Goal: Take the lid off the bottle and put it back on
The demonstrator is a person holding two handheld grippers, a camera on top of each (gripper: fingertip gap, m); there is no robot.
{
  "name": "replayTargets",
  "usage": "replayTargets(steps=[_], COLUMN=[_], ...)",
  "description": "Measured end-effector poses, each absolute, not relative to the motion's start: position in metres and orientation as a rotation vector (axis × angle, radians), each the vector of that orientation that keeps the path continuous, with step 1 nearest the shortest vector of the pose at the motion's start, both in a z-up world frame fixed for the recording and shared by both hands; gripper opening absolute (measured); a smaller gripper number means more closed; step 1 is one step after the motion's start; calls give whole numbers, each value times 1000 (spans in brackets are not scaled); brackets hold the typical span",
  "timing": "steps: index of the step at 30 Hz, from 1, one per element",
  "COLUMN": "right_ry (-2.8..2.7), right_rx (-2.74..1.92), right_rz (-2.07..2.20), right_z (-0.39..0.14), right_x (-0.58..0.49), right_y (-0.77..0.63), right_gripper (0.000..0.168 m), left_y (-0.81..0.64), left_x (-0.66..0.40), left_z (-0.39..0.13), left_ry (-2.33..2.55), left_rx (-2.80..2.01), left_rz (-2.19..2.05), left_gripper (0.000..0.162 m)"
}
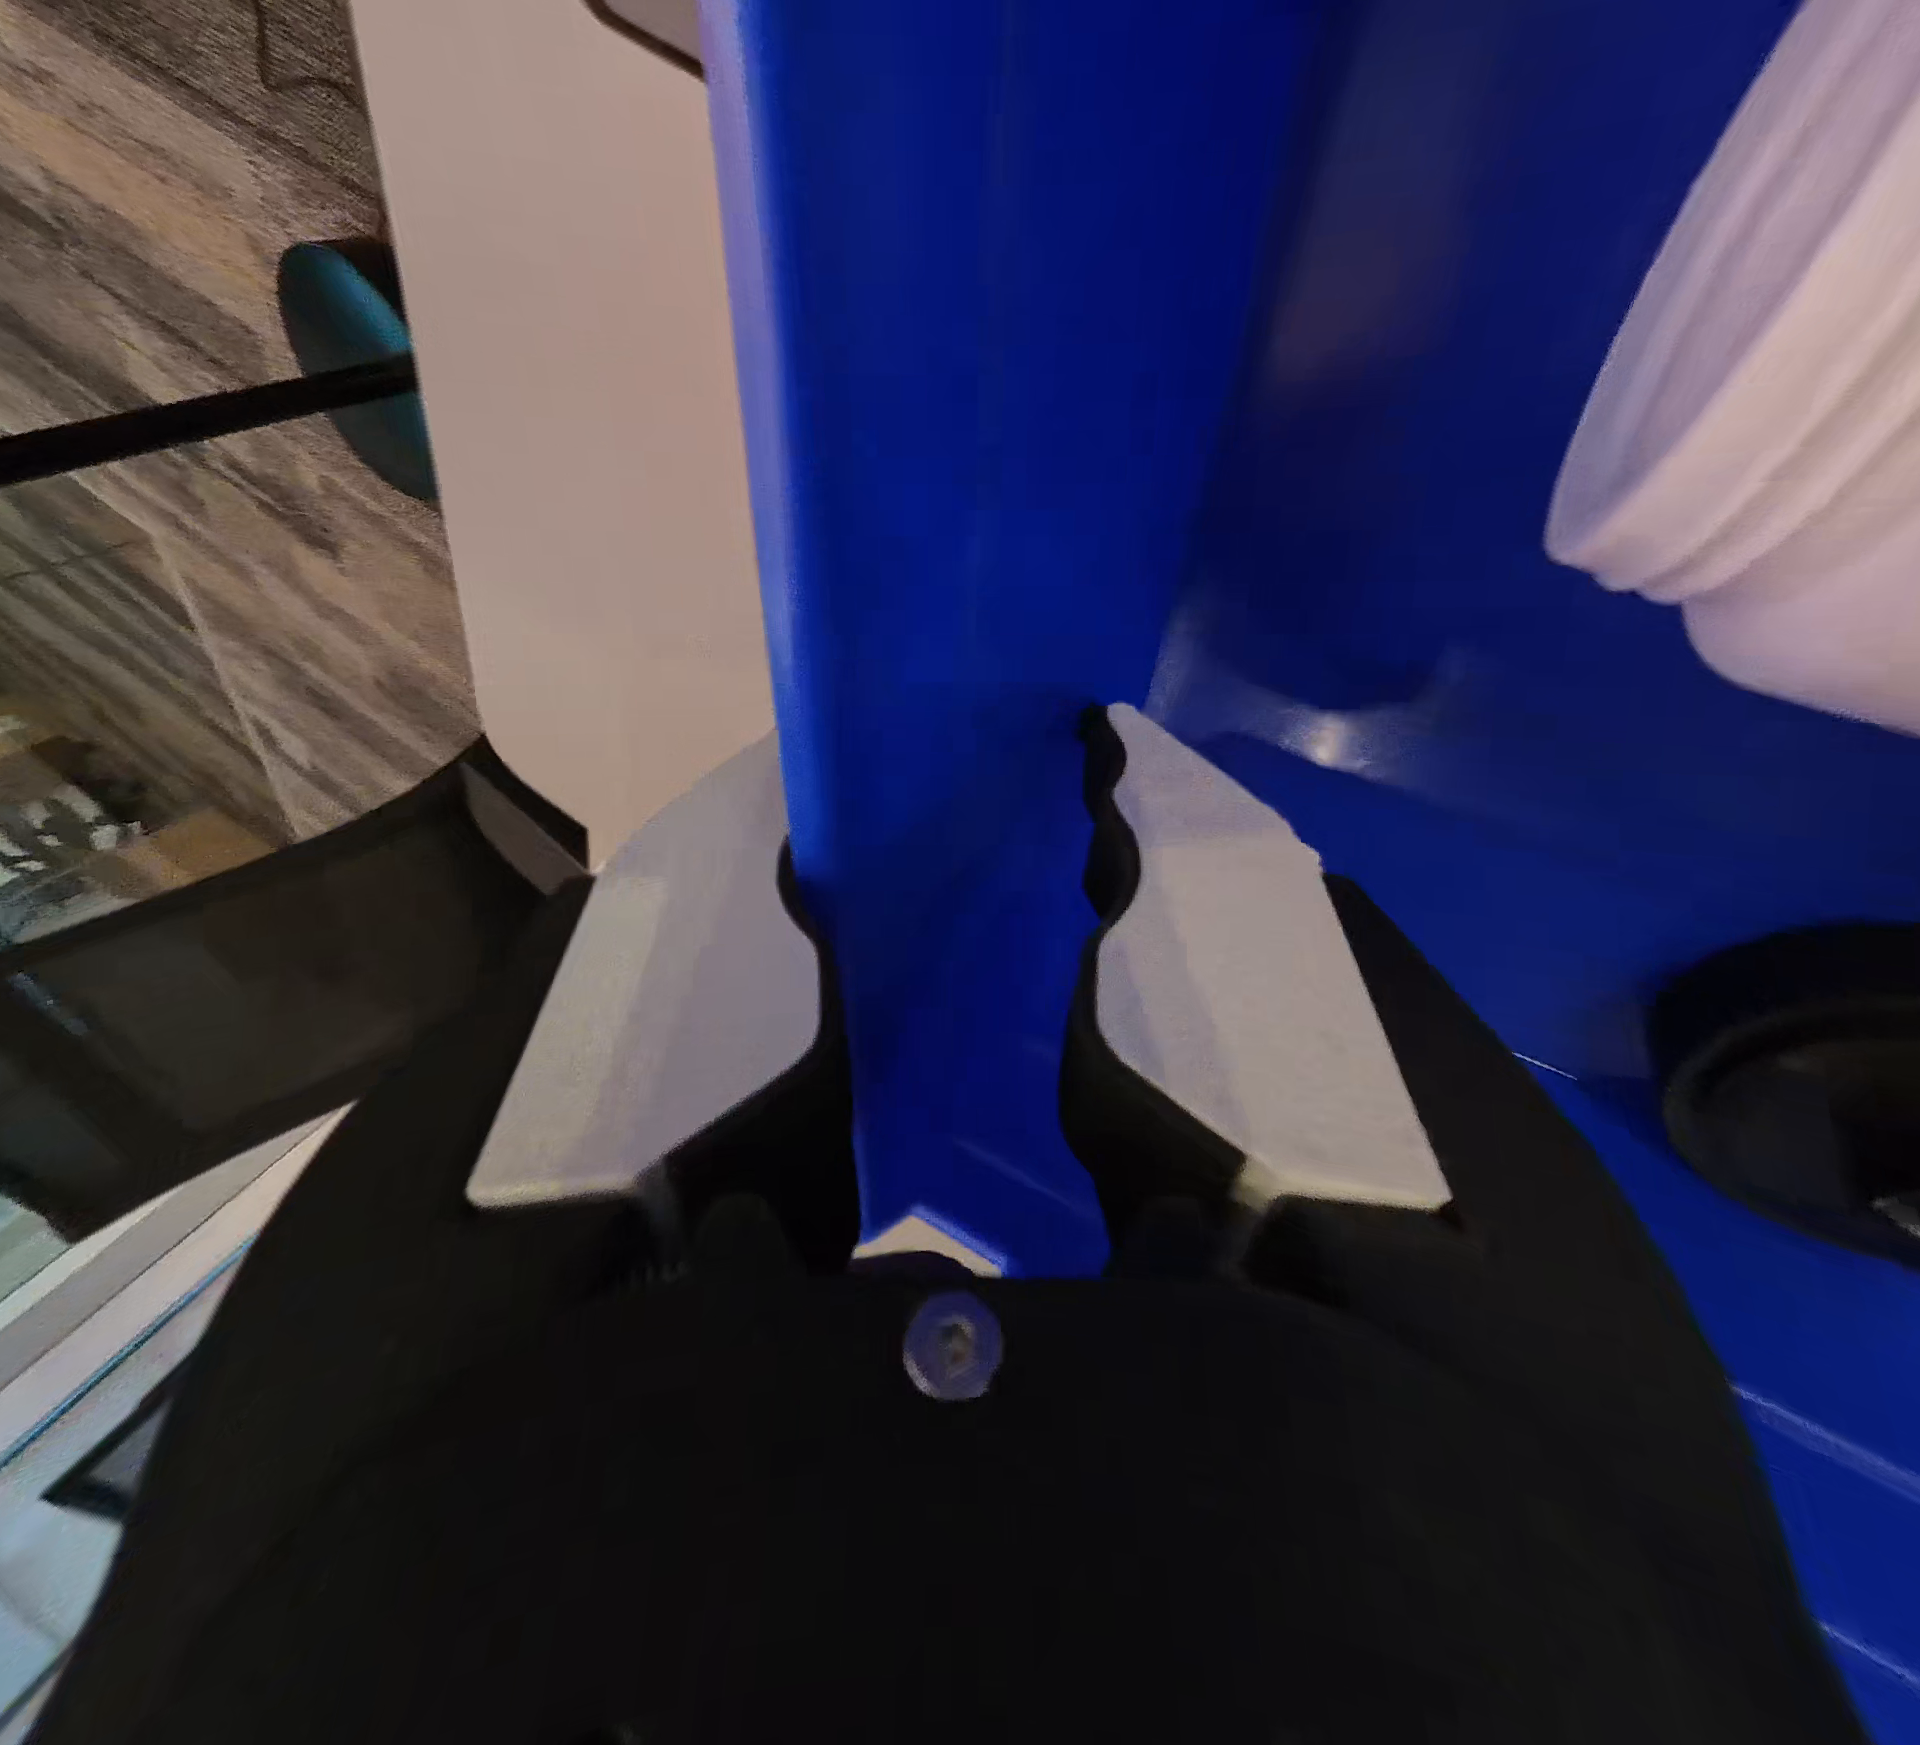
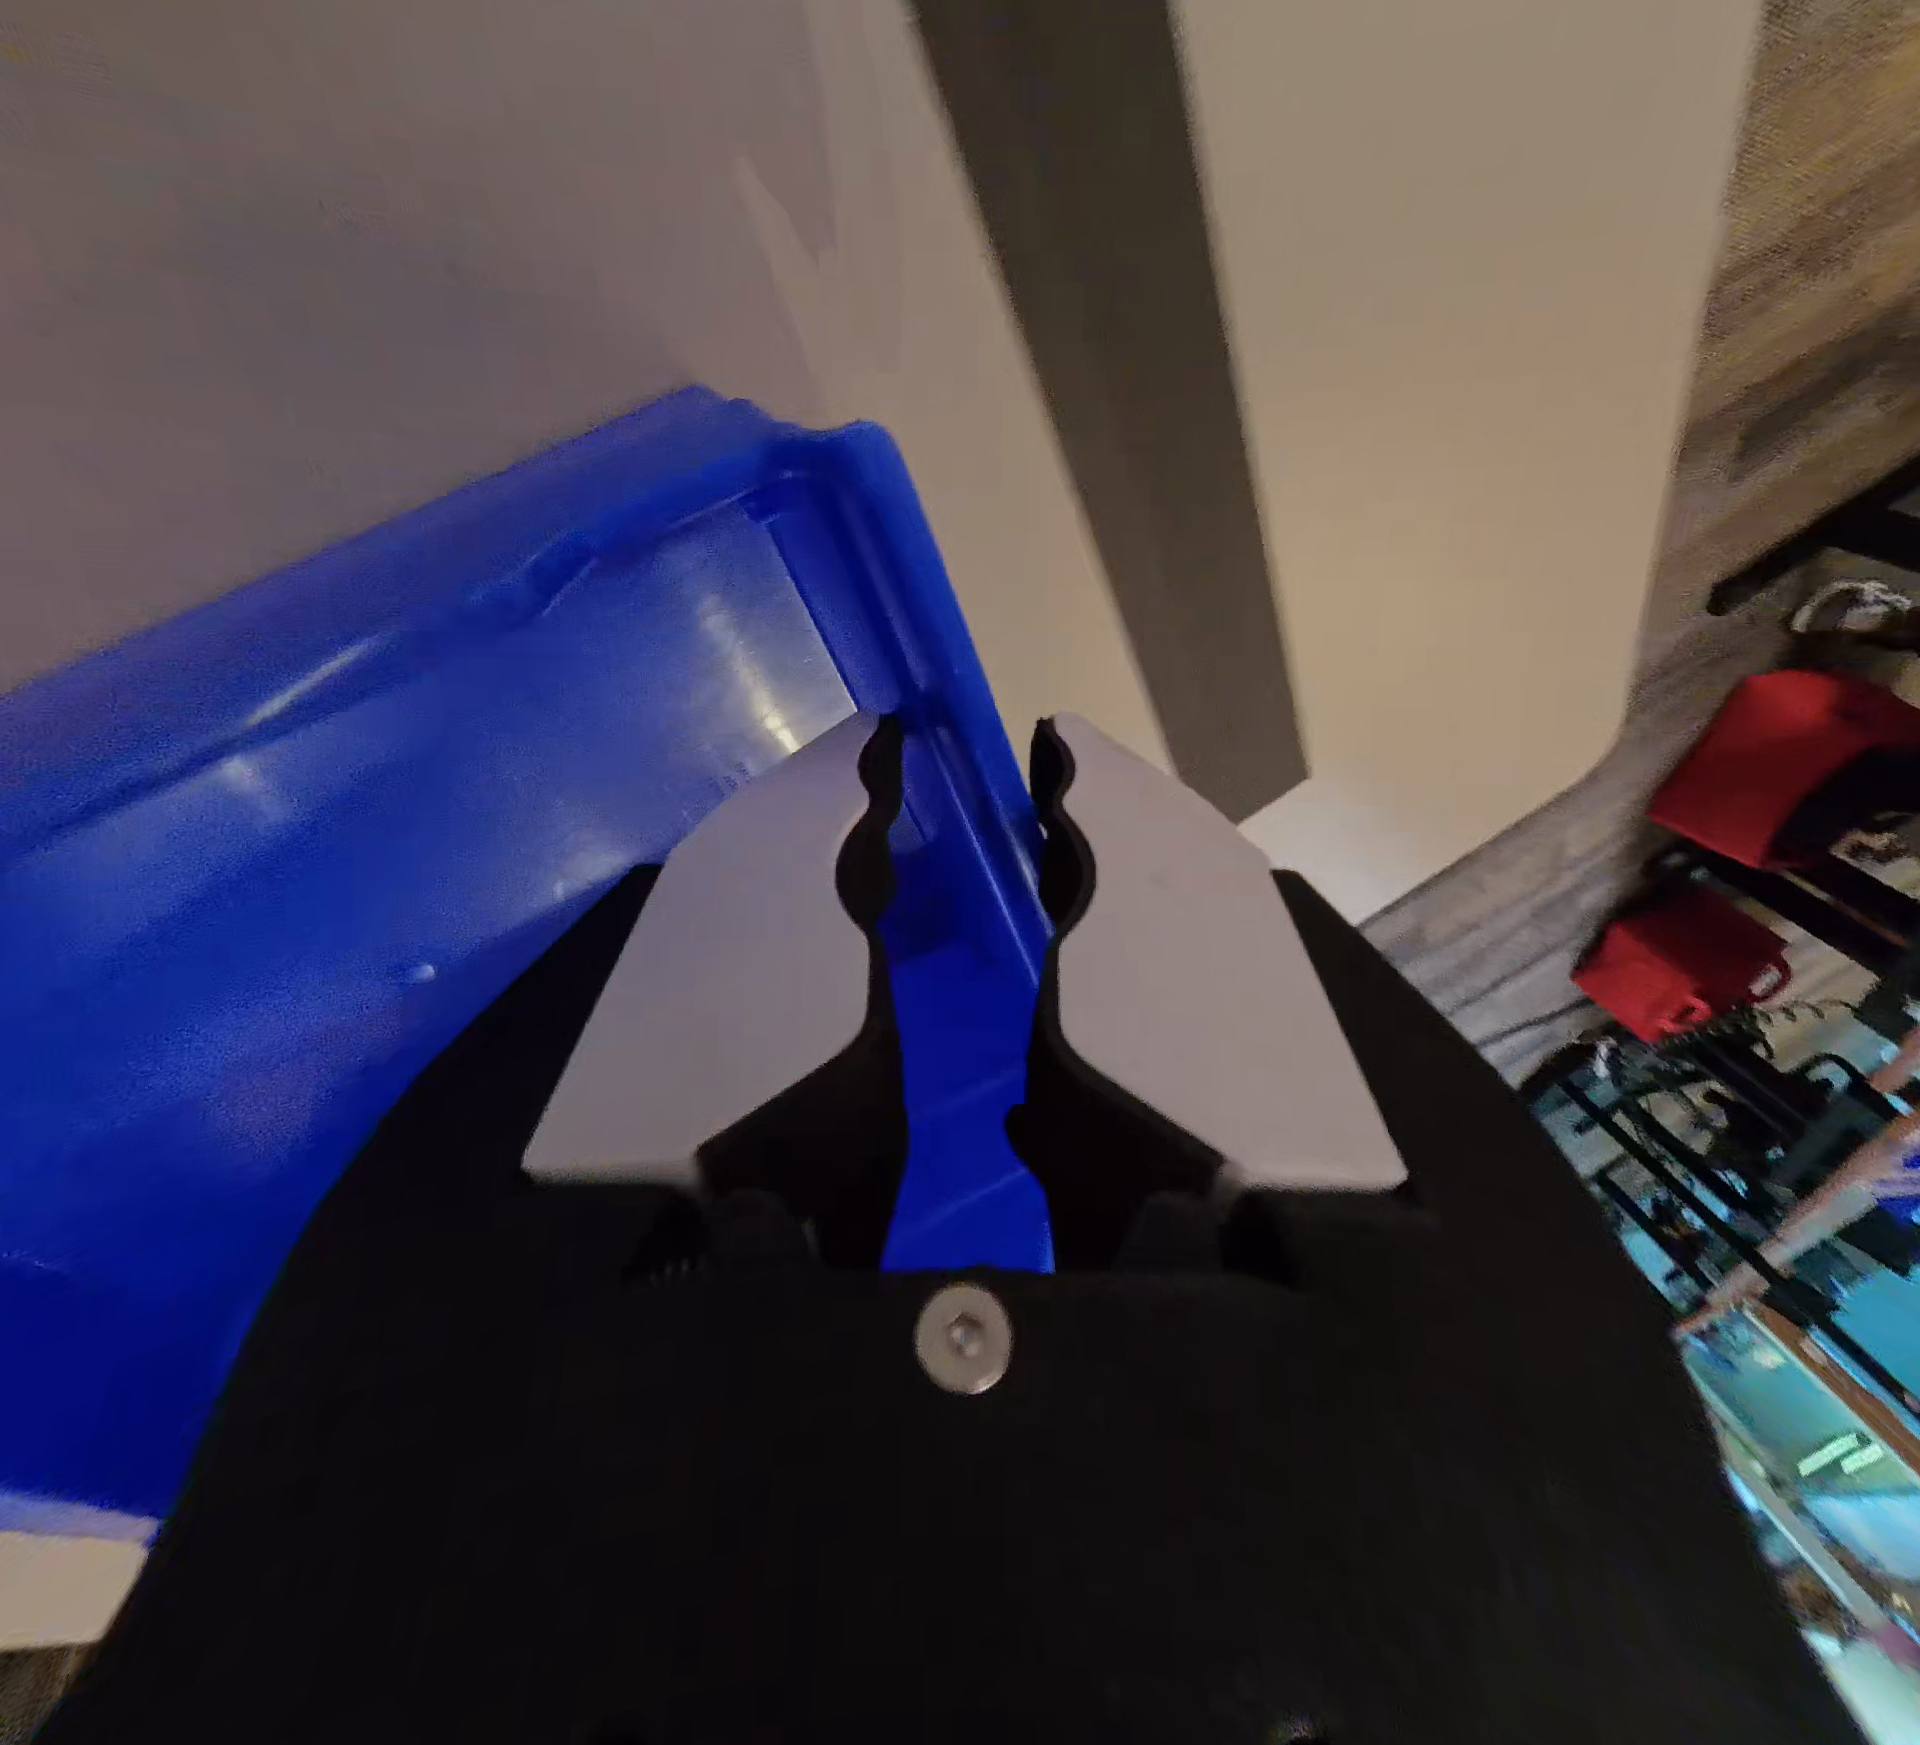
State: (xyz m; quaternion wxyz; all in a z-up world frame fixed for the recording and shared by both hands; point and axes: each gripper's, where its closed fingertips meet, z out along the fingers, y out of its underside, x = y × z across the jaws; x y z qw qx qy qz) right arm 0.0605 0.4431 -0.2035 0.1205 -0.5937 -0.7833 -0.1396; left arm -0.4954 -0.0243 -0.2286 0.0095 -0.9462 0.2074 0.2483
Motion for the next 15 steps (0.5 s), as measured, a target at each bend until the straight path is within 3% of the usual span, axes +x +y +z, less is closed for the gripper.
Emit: replayTargets(steps=[15], right_ry=[-2174], right_rx=[-1653], right_rz=[-477], right_z=[-206], right_x=[-18], right_y=[514], right_gripper=[34], left_y=[41], left_x=[-534], left_z=[-229], left_ry=[780], left_rx=[-2863], left_rz=[921], left_gripper=[55])
